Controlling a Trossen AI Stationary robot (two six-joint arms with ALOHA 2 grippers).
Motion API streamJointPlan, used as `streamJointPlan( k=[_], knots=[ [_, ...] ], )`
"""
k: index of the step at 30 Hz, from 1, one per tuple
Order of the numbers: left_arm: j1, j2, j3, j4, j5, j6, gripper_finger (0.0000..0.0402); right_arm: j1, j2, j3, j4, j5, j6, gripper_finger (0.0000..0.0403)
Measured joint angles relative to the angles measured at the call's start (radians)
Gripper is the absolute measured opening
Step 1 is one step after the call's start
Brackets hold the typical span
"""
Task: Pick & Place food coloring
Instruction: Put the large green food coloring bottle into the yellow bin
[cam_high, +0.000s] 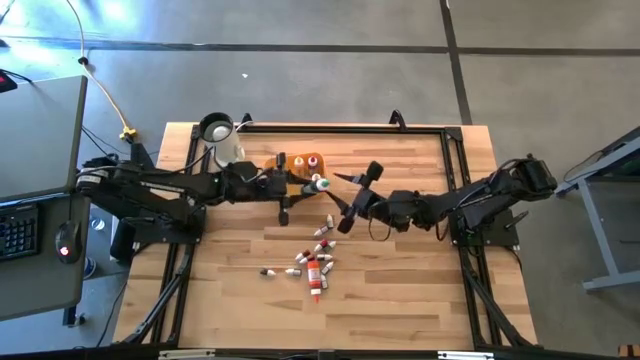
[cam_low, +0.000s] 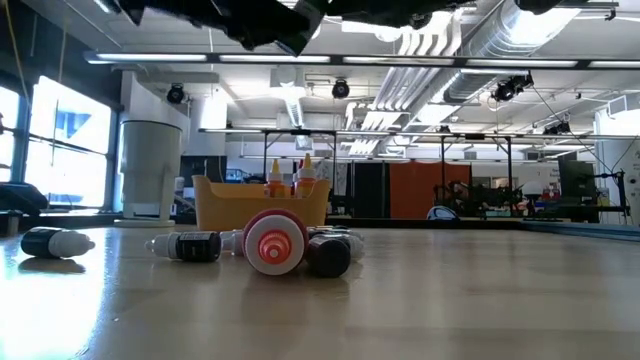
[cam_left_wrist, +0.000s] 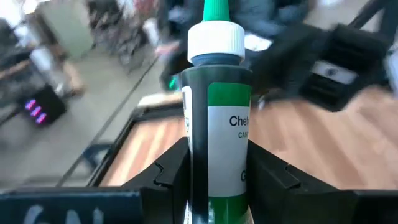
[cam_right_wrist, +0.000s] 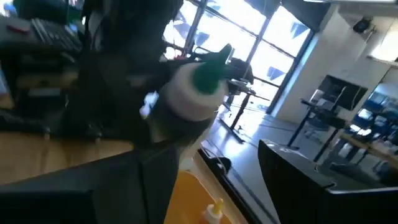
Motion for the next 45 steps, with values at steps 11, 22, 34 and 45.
streamJointPlan(
  k=[11, 22, 34, 45],
  knots=[
    [0.075, 0.014, -0.153, 0.331, 0.160, -0.027, 0.0117, -0.182, 0.000, -0.002, 0.054, -0.502, 0.304, 0.0213],
    [0.073, 0.017, -0.154, 0.324, 0.113, -0.037, 0.0117, -0.226, 0.000, 0.002, 0.089, -0.701, 0.327, 0.0213],
    [0.073, 0.017, -0.154, 0.384, 0.130, -0.069, 0.0117, -0.226, 0.000, 0.001, 0.105, -0.713, 0.313, 0.0166],
    [0.073, 0.087, -0.152, 0.474, 0.154, -0.098, 0.0117, -0.233, 0.003, -0.002, 0.126, -0.738, 0.294, 0.0121]
  ],
)
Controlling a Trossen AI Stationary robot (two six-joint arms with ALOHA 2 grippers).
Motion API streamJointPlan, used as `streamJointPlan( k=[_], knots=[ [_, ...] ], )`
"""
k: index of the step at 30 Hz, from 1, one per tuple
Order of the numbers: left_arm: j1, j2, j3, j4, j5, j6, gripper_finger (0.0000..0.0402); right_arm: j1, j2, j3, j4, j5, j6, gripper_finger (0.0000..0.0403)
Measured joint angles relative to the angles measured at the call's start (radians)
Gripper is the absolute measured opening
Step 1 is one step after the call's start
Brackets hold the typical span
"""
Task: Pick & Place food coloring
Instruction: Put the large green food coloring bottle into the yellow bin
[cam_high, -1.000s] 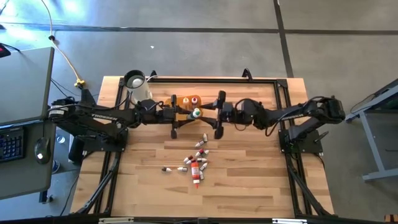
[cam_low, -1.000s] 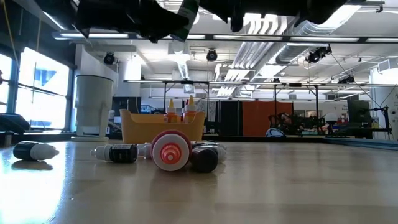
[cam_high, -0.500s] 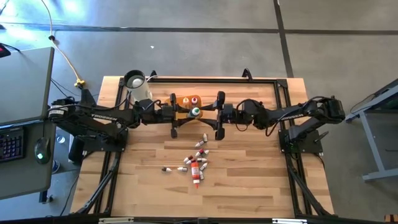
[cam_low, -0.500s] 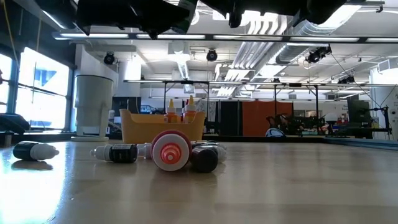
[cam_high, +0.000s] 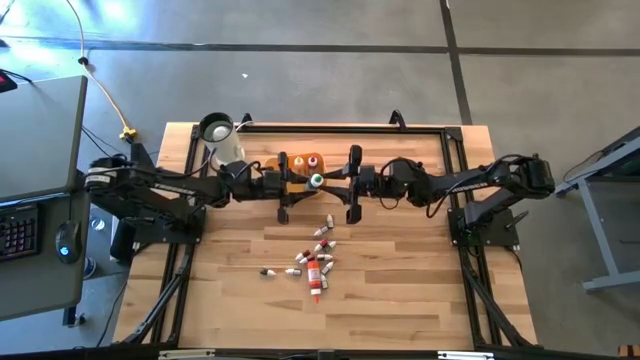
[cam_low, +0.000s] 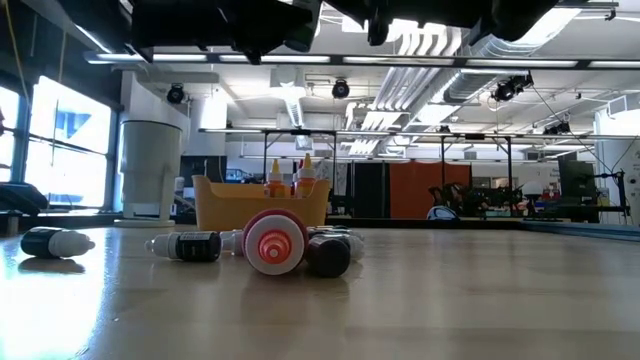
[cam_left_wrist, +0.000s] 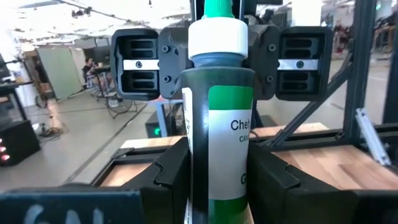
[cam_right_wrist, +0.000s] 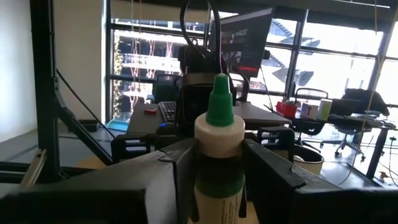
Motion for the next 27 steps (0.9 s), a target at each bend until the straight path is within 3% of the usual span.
streamJointPlan(
  k=[13, 22, 27],
  knots=[
    [0.000, 0.047, 0.000, 0.035, -0.004, -0.006, 0.0117, 0.000, 0.004, 0.003, 0.008, -0.026, -0.003, 0.0158],
    [0.000, 0.047, 0.004, 0.052, -0.005, -0.005, 0.0117, -0.001, 0.002, 0.004, 0.005, -0.023, 0.001, 0.0117],
    [0.000, 0.047, 0.006, 0.046, -0.006, -0.005, 0.0117, -0.001, 0.001, 0.004, -0.013, -0.021, 0.001, 0.0123]
  ],
)
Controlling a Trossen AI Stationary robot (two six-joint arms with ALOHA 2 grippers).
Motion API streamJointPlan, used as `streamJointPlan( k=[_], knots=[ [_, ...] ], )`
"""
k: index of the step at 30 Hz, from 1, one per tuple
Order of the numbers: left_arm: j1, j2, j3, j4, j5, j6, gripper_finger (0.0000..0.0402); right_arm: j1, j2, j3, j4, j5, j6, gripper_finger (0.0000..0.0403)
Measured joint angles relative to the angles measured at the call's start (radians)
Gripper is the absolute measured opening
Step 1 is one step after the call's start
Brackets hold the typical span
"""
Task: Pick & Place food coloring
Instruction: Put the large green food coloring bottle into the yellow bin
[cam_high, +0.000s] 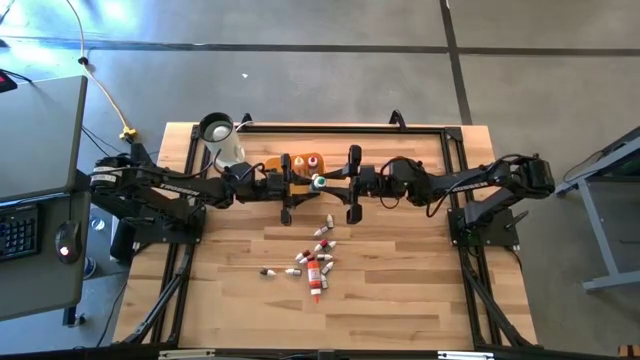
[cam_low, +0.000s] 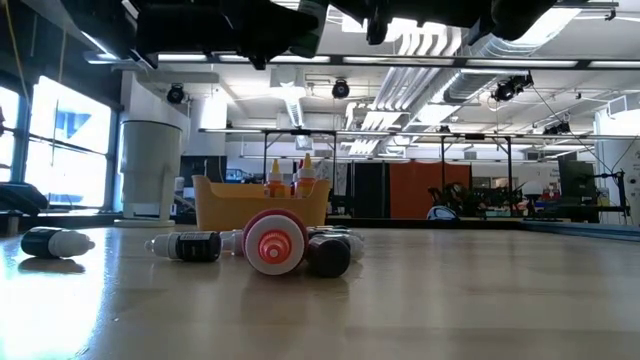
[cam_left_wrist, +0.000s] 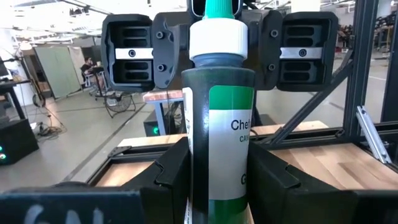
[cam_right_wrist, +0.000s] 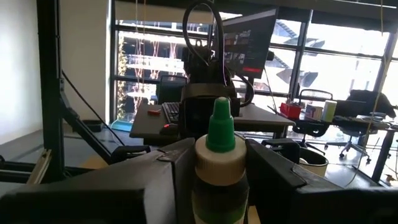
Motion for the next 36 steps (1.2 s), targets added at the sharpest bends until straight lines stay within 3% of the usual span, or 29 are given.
streamJointPlan(
  k=[7, 16, 22, 28, 36],
  knots=[
    [0.001, -0.002, 0.000, -0.059, -0.011, 0.030, 0.0125, 0.001, -0.001, 0.000, -0.047, 0.043, -0.010, 0.0111],
    [0.000, -0.002, 0.002, -0.103, -0.077, 0.056, 0.0212, 0.001, 0.002, -0.001, -0.149, 0.104, -0.001, 0.0115],
    [0.000, -0.023, 0.003, -0.110, -0.103, 0.060, 0.0230, 0.001, 0.017, -0.002, -0.203, 0.202, 0.028, 0.0107],
    [0.000, -0.140, 0.003, -0.124, -0.172, 0.085, 0.0231, 0.001, 0.096, -0.002, -0.177, 0.233, 0.059, 0.0114],
    [0.000, -0.349, 0.003, -0.310, -0.192, 0.105, 0.0231, 0.001, 0.248, -0.002, 0.029, 0.228, 0.109, 0.0112]
  ],
)
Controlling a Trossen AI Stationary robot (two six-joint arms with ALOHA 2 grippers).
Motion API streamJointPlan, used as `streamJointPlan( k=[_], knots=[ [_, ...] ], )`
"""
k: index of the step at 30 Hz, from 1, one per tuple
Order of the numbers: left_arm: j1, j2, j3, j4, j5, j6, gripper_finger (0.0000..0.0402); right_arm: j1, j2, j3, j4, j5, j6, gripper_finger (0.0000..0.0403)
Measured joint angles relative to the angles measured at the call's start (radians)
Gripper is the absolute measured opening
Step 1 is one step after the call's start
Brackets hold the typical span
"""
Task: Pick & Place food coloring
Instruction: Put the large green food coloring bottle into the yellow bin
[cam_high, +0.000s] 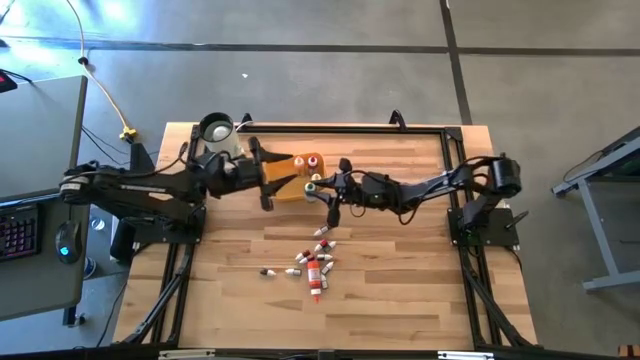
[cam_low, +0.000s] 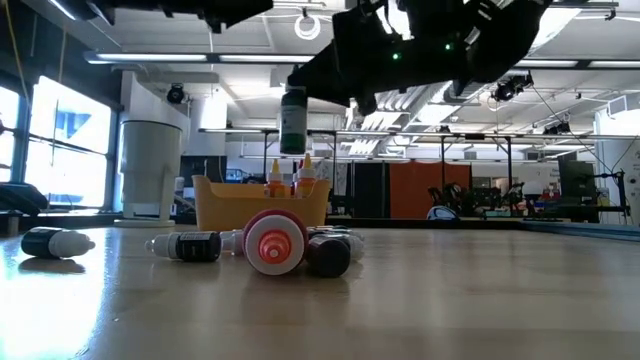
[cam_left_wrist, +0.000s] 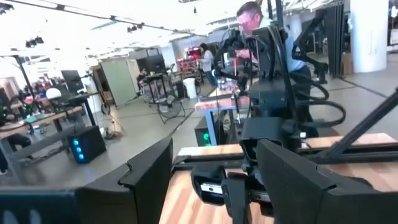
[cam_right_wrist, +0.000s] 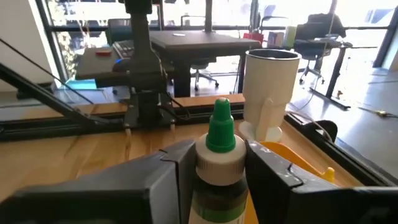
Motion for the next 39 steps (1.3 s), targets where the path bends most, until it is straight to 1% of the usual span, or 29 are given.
streamJointPlan(
  k=[1, 4, 9, 12, 14, 20, 26, 30, 39],
  knots=[
    [0.000, -0.017, 0.000, -0.024, 0.000, 0.000, 0.0231, 0.000, 0.016, 0.002, 0.023, 0.003, 0.000, 0.0114],
    [0.000, -0.057, -0.001, -0.110, 0.003, -0.001, 0.0231, 0.000, 0.065, 0.043, 0.018, 0.031, -0.001, 0.0114],
    [0.000, -0.069, -0.001, -0.137, 0.004, -0.001, 0.0231, 0.000, 0.153, 0.176, -0.066, 0.052, -0.047, 0.0110],
    [0.000, -0.071, -0.001, -0.137, 0.005, -0.001, 0.0231, -0.004, 0.200, 0.253, -0.152, 0.127, -0.049, 0.0115],
    [0.000, -0.070, -0.001, -0.156, 0.008, -0.001, 0.0231, -0.005, 0.229, 0.291, -0.181, 0.173, -0.049, 0.0117],
    [0.000, -0.070, -0.001, -0.208, 0.009, -0.002, 0.0231, -0.010, 0.305, 0.340, -0.184, 0.342, -0.065, 0.0111],
    [0.000, -0.070, -0.001, -0.233, 0.010, -0.007, 0.0231, -0.038, 0.333, 0.343, -0.189, 0.343, -0.025, 0.0116],
    [0.000, -0.070, -0.001, -0.237, 0.010, -0.020, 0.0231, -0.047, 0.334, 0.343, -0.193, 0.367, -0.027, 0.0116],
    [0.000, -0.070, -0.002, -0.270, 0.010, -0.055, 0.0231, -0.052, 0.331, 0.345, -0.255, 0.376, 0.013, 0.0124]
  ],
)
